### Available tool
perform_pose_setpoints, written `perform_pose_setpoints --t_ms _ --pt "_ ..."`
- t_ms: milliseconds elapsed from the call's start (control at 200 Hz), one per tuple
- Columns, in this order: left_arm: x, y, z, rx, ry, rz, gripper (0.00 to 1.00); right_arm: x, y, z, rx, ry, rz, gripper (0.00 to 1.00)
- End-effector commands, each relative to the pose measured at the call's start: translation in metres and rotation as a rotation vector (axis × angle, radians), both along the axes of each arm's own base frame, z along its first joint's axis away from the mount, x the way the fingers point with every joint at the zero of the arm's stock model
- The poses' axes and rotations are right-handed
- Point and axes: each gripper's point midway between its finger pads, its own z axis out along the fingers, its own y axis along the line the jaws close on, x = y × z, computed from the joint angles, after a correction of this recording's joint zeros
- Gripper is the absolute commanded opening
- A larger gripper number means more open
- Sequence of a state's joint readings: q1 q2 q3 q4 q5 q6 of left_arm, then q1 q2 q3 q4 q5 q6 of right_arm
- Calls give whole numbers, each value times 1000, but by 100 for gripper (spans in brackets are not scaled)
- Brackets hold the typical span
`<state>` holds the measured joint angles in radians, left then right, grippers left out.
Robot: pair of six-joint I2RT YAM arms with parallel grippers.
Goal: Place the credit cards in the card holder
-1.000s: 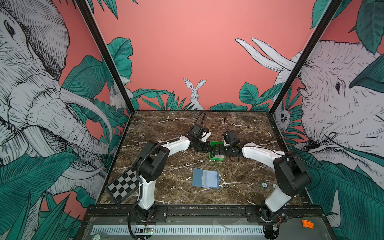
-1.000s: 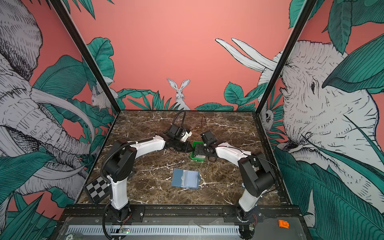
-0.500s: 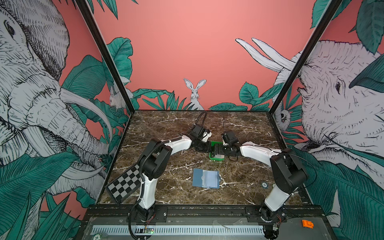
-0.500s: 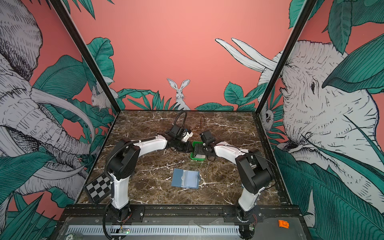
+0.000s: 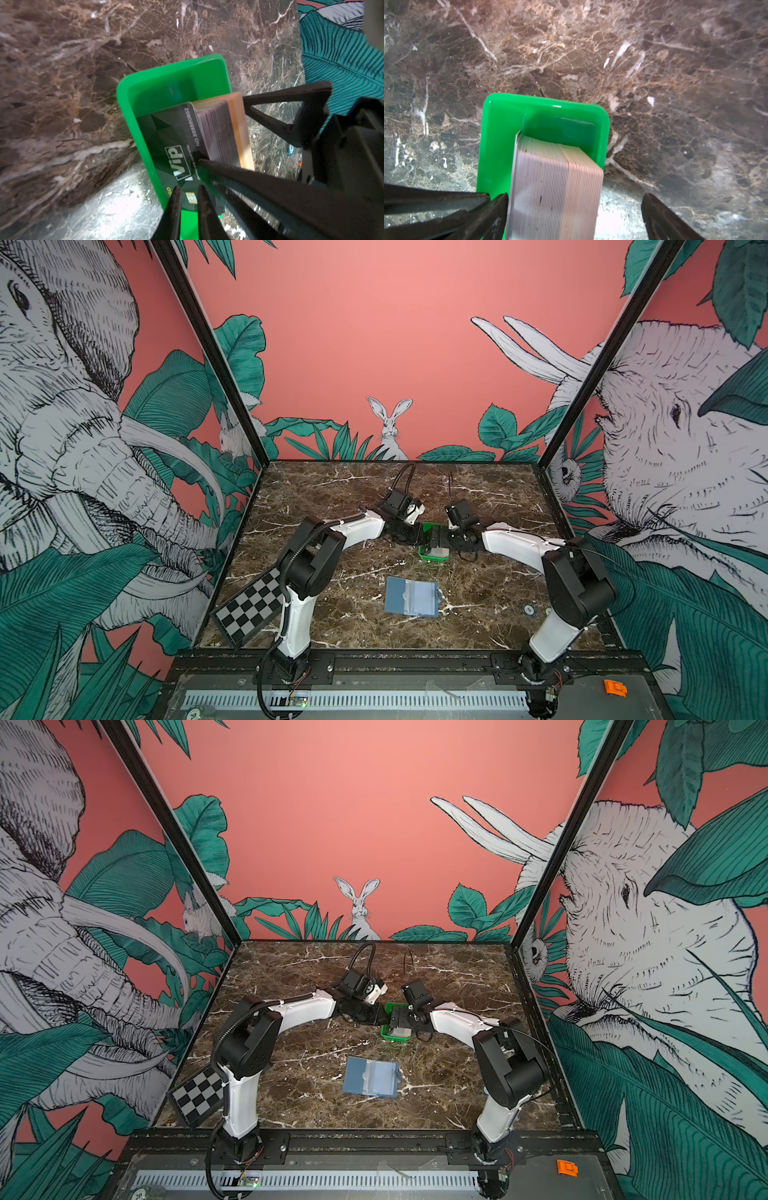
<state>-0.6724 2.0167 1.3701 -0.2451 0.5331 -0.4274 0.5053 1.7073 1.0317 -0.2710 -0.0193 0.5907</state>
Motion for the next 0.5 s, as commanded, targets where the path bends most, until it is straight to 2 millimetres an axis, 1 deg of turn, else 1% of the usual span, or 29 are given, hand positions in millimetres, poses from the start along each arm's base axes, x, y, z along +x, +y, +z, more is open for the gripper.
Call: perform_pose_setpoints --t_ms 0,275,355,400,495 --pt "-1 1 -3 11 23 3 19 4 -9 8 -13 -22 -22 97" --pt "-5 -2 -9 25 34 -4 21 7 -10 17 -5 -39 -24 97" --pt "-6 -3 -8 23 32 -8 22 8 -11 19 -5 -43 -26 96" --pt "-6 -3 -5 19 27 -9 22 9 -9 19 3 -44 -25 96" --pt "-4 -5 8 0 4 -15 22 9 2 17 50 -31 7 94"
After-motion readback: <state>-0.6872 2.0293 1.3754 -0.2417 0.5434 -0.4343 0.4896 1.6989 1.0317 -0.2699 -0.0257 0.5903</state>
